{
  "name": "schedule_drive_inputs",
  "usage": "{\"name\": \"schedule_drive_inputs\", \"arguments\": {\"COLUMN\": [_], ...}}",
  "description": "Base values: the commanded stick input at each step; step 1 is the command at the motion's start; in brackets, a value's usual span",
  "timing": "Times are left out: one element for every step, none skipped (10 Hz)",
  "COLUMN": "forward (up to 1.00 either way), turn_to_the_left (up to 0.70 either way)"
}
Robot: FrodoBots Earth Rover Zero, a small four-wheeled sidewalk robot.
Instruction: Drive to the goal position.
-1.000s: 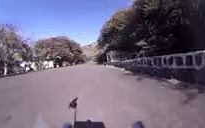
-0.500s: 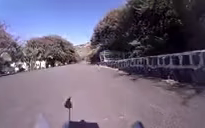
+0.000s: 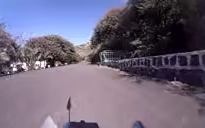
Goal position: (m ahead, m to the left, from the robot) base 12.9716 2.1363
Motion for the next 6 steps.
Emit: {"name": "schedule_drive_inputs", "arguments": {"forward": [0.5,0.5,0.5,0.5,0.5,0.5], "turn_to_the_left": [0.0,0.0,0.0,0.0,0.0,0.0]}}
